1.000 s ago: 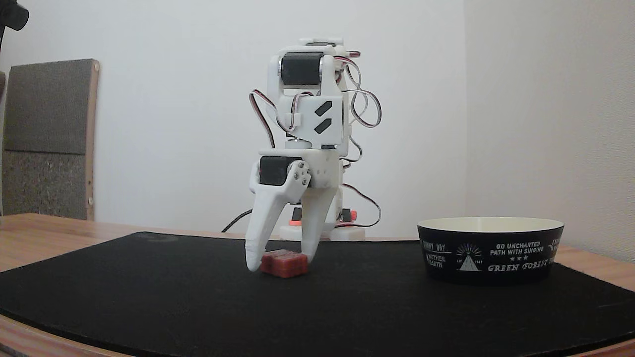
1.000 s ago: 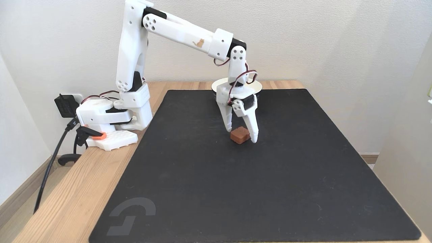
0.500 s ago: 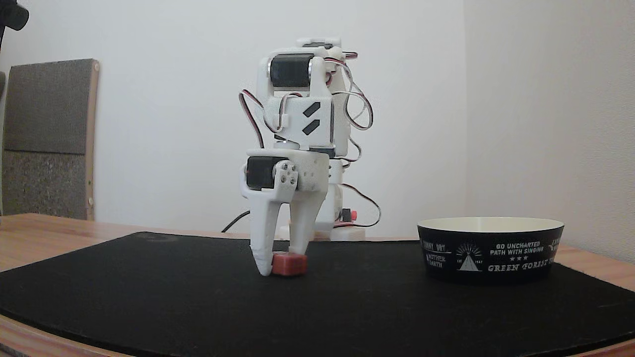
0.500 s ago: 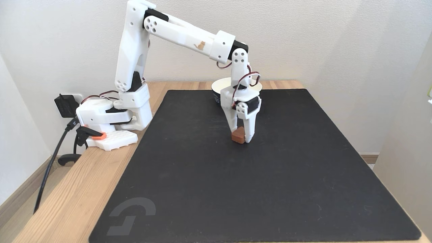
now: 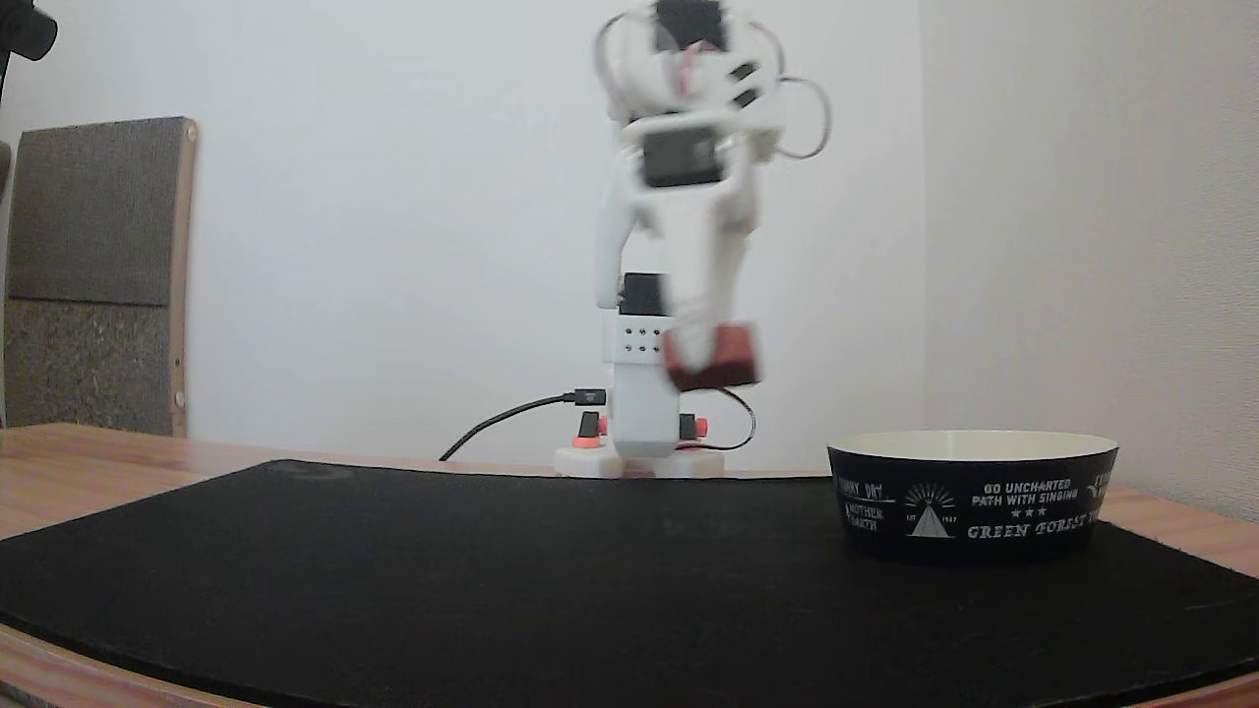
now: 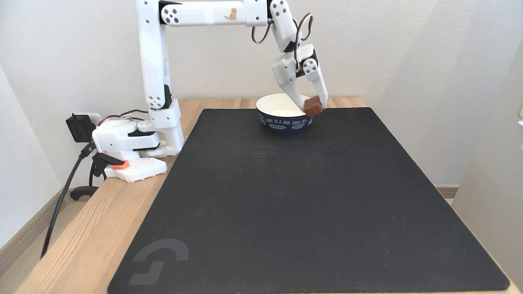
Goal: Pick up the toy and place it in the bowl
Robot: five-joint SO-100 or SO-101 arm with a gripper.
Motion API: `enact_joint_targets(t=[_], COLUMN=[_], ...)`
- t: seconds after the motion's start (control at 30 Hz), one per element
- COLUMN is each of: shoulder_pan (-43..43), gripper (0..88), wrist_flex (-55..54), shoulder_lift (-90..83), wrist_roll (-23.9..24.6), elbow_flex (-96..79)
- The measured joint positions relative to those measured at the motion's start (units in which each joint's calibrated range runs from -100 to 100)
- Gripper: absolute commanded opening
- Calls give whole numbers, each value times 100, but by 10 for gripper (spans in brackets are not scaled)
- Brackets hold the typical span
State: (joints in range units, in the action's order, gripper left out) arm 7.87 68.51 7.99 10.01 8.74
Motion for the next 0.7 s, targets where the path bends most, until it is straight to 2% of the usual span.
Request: enact_joint_targets(t=[0.07,0.33,0.4,0.47,0.5,0.6,0.63,0.7], shoulder_pan=[749,1731,2047,2164,2189,2181,2181,2197], gripper=[22,23,34,108,246,431,450,425], wrist_flex=[0,-203,-346,-405,-439,-574,-591,-591], shoulder_lift=[-33,75,300,416,466,516,525,525], wrist_roll=[-160,-221,-458,-613,-654,-664,-664,-664], elbow_flex=[0,-387,-453,-425,-444,-435,-435,-444])
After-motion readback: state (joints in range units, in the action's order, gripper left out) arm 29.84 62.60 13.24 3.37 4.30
